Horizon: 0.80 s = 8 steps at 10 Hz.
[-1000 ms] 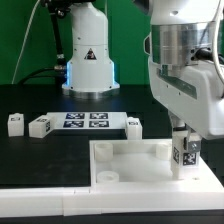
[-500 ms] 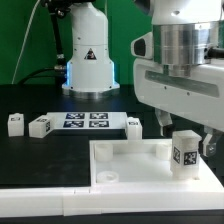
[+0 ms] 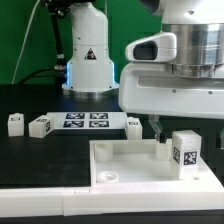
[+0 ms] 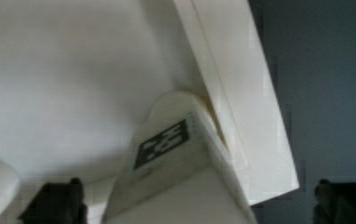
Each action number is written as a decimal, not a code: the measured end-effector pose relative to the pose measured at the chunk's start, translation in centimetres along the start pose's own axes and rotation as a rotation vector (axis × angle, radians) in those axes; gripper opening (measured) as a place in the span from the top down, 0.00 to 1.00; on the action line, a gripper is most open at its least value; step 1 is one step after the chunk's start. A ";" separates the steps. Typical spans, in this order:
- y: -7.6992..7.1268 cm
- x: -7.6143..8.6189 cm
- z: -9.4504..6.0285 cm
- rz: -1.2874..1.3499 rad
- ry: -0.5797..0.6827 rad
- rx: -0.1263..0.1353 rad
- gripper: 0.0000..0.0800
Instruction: Assemble one leg
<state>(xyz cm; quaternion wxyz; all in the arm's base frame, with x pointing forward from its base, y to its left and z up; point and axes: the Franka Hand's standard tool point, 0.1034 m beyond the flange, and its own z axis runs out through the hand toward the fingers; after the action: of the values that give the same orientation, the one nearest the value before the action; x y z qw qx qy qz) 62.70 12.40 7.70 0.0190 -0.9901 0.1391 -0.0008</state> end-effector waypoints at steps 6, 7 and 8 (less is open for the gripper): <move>1.2 0.7 -0.3 -0.421 -0.006 -0.017 0.32; 1.2 0.7 -0.3 -0.386 -0.005 -0.017 0.49; 1.2 0.7 -0.3 -0.388 -0.005 -0.018 0.49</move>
Offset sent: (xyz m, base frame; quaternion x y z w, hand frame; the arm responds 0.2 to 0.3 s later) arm 0.0000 0.0000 0.0000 0.0000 0.0000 -0.2667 0.9638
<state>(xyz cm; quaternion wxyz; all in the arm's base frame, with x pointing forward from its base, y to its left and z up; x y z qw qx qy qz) 63.00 11.04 7.91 0.0102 -0.9985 -0.0542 -0.0006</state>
